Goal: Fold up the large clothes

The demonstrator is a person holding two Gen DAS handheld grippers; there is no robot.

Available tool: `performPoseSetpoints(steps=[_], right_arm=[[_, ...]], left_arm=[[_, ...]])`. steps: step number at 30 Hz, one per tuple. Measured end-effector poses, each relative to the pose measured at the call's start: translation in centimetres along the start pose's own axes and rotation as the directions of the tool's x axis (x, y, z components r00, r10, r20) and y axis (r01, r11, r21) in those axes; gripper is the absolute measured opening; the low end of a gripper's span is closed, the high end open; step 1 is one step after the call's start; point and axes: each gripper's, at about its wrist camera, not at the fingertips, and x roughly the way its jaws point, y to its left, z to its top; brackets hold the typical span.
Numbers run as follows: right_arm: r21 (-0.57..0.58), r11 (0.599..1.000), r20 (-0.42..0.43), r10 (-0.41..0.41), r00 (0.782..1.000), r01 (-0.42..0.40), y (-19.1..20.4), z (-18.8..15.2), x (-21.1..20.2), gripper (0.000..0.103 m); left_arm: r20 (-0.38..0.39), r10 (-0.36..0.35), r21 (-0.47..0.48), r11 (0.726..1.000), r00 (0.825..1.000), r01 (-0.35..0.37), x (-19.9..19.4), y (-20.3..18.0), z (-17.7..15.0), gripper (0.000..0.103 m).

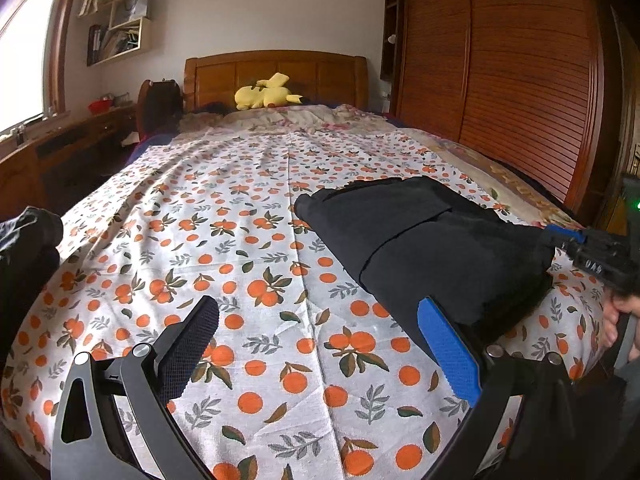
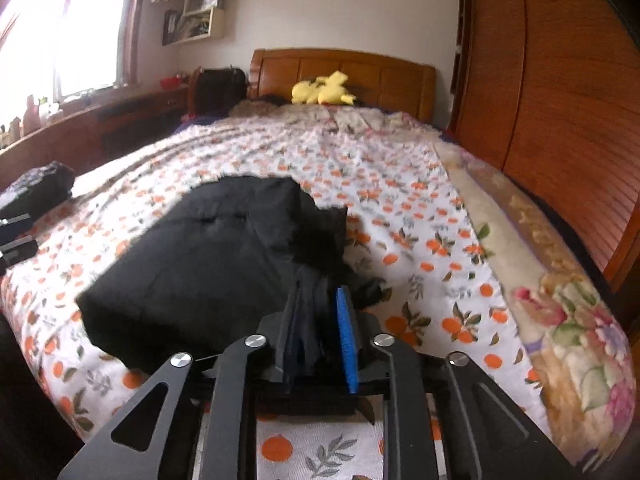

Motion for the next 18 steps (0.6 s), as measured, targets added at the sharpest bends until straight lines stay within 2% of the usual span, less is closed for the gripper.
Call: performPoseSetpoints(steps=[3, 6, 8, 10, 14, 18], right_arm=[[-0.017, 1.000, 0.020, 0.007, 1.000, -0.007, 0.6, 1.0, -0.7, 0.021], [-0.037, 0.998, 0.028, 0.054, 0.998, -0.053, 1.8, 1.9, -0.9, 0.025], [-0.060, 0.995, 0.025, 0.080, 0.996, -0.079, 3.0, 2.3, -0.8, 0.038], [-0.088, 0.989, 0.015, 0.119, 0.993, -0.117, 4.6, 2.7, -0.4, 0.046], [-0.136, 0.971, -0.038, 0.192, 0.981, -0.196, 8.2, 2.4, 1.1, 0.047], [-0.168, 0.962, -0.085, 0.203, 0.975, -0.215, 10.2, 1.4, 2.7, 0.047]], left_arm=[[0.001, 0.002, 0.008, 1.000, 1.000, -0.002, -0.1, 0.1, -0.3, 0.100], [-0.001, 0.003, 0.010, 1.000, 1.000, -0.003, 0.0, 0.4, -0.6, 0.100], [-0.003, 0.001, 0.007, 1.000, 1.000, -0.001, 0.1, 0.6, -0.7, 0.100], [-0.006, -0.001, 0.004, 1.000, 1.000, 0.001, 0.2, 0.9, -0.8, 0.100], [-0.005, 0.000, 0.003, 1.000, 1.000, 0.000, 0.3, 1.3, -1.0, 0.100], [-0.015, -0.007, -0.003, 1.000, 1.000, 0.007, 0.7, 1.8, -1.3, 0.100]])
